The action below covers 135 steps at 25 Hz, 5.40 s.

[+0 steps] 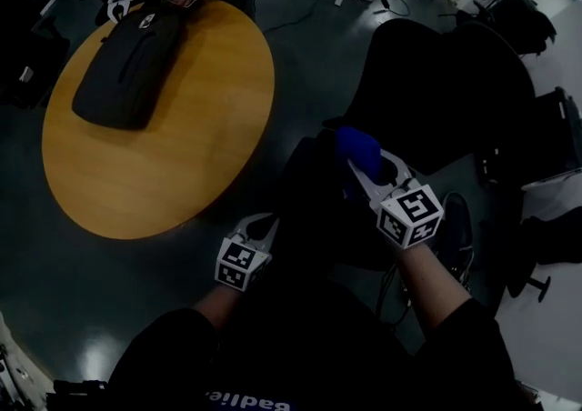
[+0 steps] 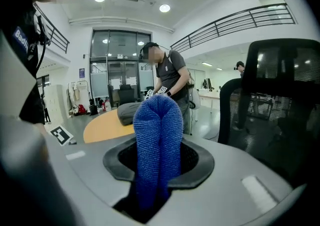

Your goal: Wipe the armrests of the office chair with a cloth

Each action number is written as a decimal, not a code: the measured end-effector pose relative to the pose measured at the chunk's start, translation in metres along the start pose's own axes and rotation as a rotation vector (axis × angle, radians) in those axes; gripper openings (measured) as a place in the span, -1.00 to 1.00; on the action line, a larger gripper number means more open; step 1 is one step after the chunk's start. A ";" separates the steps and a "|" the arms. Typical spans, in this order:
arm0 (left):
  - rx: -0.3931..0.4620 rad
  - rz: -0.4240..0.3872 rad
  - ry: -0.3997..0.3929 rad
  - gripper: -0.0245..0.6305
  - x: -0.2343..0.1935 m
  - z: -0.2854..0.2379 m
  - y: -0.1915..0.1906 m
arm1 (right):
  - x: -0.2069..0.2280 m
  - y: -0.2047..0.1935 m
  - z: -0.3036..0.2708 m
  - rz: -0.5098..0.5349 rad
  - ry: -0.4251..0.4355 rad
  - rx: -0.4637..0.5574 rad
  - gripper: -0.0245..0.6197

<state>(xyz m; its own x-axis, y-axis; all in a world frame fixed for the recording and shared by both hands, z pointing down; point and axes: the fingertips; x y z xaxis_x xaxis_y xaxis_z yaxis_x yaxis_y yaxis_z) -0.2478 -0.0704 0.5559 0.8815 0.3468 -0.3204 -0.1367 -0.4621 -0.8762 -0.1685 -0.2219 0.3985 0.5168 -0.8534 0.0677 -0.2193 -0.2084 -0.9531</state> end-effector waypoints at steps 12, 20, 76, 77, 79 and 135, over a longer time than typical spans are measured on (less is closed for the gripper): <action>-0.027 0.058 0.042 -0.89 -0.025 -0.011 -0.026 | 0.027 -0.061 -0.135 0.226 0.138 -0.277 -0.51; -0.005 0.074 0.048 -0.89 -0.024 -0.012 -0.026 | 0.010 -0.111 -0.186 0.348 0.229 -0.473 -0.51; 0.045 0.077 0.089 -0.88 -0.029 -0.003 -0.027 | -0.148 -0.167 -0.125 0.189 0.422 -0.481 -0.52; 0.046 0.077 0.090 -0.88 -0.029 -0.003 -0.027 | -0.150 -0.168 -0.124 0.185 0.425 -0.482 -0.52; 0.048 0.078 0.093 -0.88 -0.030 -0.002 -0.027 | -0.156 -0.168 -0.121 0.179 0.435 -0.483 -0.52; -0.043 0.041 0.083 -0.88 -0.025 0.000 -0.037 | 0.027 -0.162 -0.121 0.210 0.182 -0.523 -0.52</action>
<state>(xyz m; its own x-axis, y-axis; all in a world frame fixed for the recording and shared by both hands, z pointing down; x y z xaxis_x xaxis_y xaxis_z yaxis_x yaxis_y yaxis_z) -0.2648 -0.0613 0.5965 0.9103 0.2585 -0.3232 -0.1556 -0.5099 -0.8460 -0.2191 -0.2691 0.5903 0.2775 -0.9606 -0.0132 -0.7044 -0.1941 -0.6827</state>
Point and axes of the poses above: the fingertips, and each gripper's own axes: z backward along the fingers, x to its right, y out of its top, and after that the axes turned 6 degrees about x, right-handed
